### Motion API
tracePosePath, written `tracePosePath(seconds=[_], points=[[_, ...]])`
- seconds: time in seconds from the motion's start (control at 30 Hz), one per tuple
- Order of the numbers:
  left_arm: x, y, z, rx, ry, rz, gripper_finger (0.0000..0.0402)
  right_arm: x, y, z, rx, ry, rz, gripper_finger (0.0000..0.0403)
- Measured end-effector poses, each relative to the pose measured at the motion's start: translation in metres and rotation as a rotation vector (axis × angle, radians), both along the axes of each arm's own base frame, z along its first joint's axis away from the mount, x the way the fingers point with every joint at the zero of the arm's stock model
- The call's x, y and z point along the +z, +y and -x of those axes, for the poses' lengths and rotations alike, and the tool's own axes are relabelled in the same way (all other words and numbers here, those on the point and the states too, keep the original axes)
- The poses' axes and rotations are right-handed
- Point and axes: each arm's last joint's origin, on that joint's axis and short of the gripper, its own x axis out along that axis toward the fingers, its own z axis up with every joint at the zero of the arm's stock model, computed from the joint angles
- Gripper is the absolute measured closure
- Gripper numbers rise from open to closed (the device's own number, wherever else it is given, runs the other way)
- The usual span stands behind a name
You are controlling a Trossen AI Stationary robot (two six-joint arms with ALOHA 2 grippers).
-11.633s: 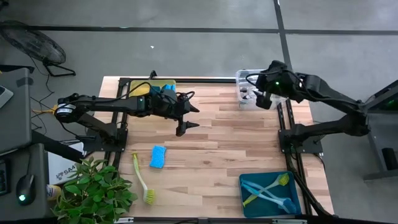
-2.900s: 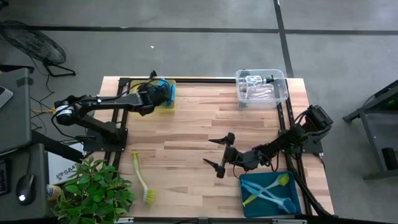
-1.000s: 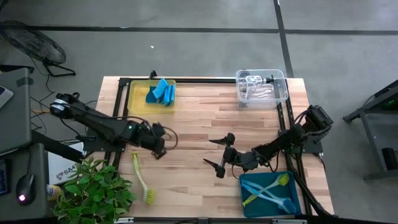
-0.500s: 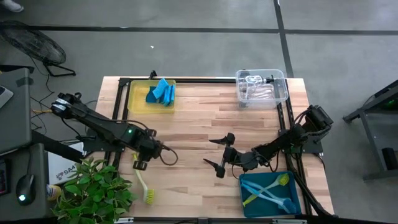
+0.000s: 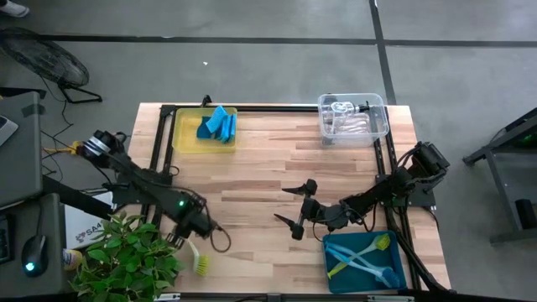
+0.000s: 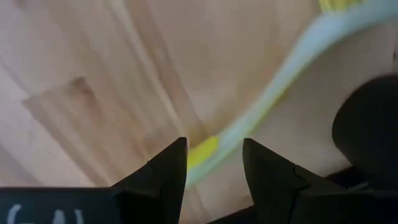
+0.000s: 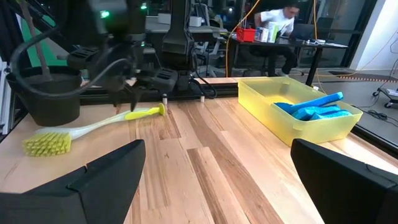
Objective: Pick & Place Kitchen Sink Supplies
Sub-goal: Put the yellow dish brush into the blue bin
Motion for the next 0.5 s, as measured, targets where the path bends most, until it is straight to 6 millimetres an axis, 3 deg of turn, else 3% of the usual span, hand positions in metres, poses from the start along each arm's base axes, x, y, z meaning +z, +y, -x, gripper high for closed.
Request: tracePosePath(seconds=[0.5], points=[[-0.021, -0.036, 0.024, -0.229, 0.039, -0.16, 0.025, 0.0, 0.0, 0.0, 0.0, -0.003, -0.01, 0.0006]])
